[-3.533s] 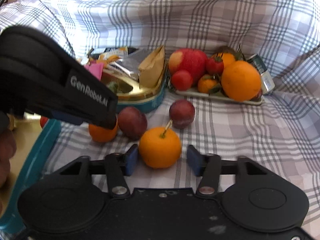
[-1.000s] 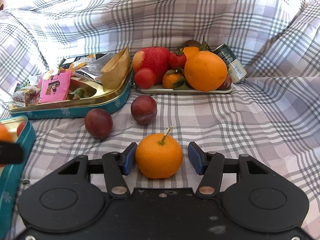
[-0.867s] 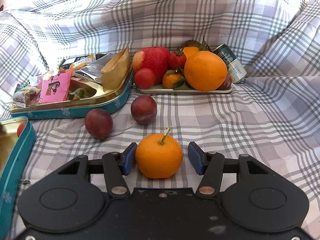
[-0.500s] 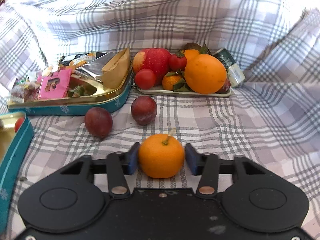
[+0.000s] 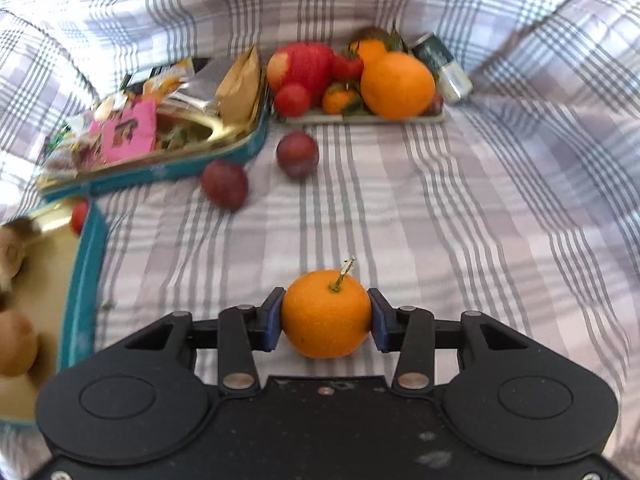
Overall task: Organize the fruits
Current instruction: 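Lift the mandarin with the right tool while the left tool grasps the other mandarin, then carry both held mandarins over the gold tray with both tools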
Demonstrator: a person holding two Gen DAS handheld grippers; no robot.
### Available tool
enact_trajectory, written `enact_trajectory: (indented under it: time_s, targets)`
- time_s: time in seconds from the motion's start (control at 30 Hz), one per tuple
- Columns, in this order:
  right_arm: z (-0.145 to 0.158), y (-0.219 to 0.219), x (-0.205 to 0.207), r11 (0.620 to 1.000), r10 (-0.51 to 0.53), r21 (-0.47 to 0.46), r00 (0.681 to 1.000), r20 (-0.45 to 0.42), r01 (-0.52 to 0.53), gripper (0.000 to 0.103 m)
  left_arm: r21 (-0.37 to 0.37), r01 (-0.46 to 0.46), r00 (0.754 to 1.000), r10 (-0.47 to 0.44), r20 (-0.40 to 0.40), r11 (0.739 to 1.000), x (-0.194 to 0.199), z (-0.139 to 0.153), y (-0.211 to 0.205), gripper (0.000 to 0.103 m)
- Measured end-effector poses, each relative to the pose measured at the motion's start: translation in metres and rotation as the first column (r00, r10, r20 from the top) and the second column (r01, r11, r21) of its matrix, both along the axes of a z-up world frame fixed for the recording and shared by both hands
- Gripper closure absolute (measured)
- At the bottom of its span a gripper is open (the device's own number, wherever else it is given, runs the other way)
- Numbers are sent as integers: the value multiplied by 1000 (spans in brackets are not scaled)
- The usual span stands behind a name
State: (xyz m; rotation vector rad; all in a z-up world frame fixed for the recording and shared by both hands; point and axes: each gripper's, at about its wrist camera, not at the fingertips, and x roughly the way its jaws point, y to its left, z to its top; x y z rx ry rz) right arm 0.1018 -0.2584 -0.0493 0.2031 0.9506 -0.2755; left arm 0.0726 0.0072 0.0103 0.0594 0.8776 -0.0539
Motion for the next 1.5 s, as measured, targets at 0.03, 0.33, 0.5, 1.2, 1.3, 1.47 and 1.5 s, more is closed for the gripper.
enact_trajectory:
  time_s: [0.03, 0.33, 0.5, 1.2, 1.3, 1.47, 1.5]
  targets:
    - [2, 4, -5, 1000, 2, 7, 1000, -14, -2, 58, 1, -5, 1000, 5, 2, 1000, 0, 0, 3, 58]
    - [45, 65, -48, 989, 143, 28, 989, 43, -144, 58, 11, -49, 999, 49, 7, 999, 7, 2, 32, 58]
    - [70, 108, -57, 967, 241, 63, 964, 108, -249, 58, 5, -81, 997, 81, 12, 997, 15, 5, 54, 58]
    - [82, 172, -15, 948, 316, 17, 944, 97, -319, 58, 6, -146, 988, 146, -47, 989, 56, -2, 105, 58]
    - [83, 173, -9, 953, 302, -11, 948, 99, -303, 58, -2, -121, 991, 120, -64, 993, 58, -4, 99, 58]
    - [84, 169, -1, 959, 283, -12, 954, 104, -283, 58, -4, -82, 993, 82, -80, 997, 58, -7, 83, 58]
    - [84, 168, 1, 960, 280, -15, 954, 105, -280, 58, -4, -76, 994, 75, -85, 997, 59, -8, 80, 58]
